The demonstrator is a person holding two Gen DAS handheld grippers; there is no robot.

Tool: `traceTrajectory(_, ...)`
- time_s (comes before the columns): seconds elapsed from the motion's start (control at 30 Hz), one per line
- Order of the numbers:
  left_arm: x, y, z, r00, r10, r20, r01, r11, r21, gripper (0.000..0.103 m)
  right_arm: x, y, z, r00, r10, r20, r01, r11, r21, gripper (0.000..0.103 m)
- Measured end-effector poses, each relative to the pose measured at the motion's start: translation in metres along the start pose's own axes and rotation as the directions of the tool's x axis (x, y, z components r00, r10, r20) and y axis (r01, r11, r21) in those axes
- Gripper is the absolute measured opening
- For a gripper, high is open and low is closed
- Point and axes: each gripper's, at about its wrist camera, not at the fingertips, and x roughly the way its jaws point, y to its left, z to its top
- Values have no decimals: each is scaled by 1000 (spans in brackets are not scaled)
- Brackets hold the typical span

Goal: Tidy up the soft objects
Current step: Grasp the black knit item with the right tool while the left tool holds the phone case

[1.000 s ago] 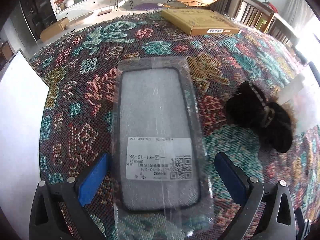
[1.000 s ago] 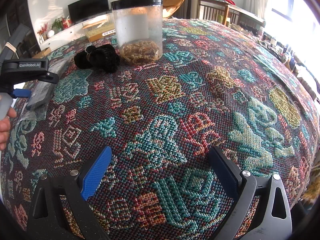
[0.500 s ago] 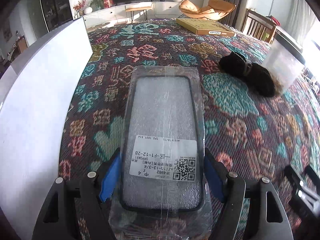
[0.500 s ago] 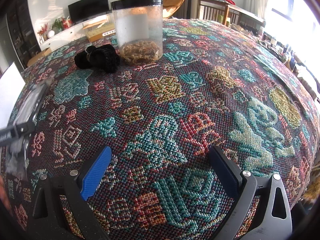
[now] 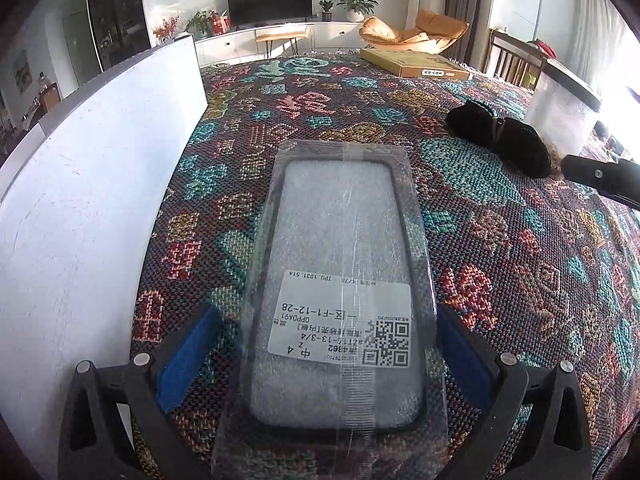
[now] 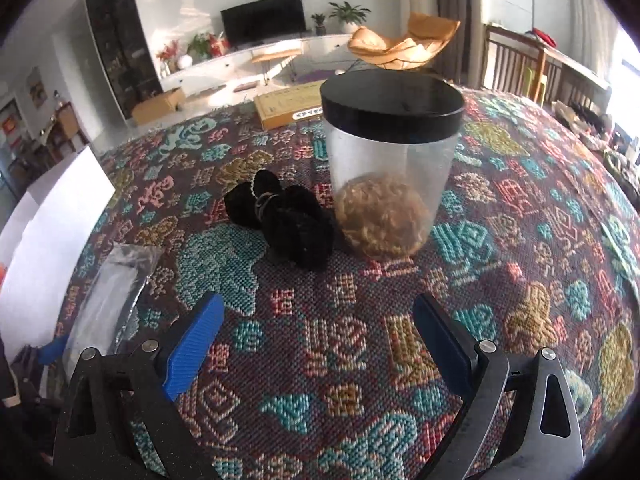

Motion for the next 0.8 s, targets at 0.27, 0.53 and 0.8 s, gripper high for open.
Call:
traceTrajectory(0.27,0,0,0,1000,0,0,0,1000,0,103,41,18,14,999,-36,-17,36,999,18,62)
traceTrajectory(0.53,0,0,0,1000,0,1,0,1000,0,103,11,3,-15,993,82,-87,-68,987,149,17)
traceTrajectory(0.8,0,0,0,1000,0,1,0,1000,0,103,-59,23,-80,950,235,-205,-223,972,80,78)
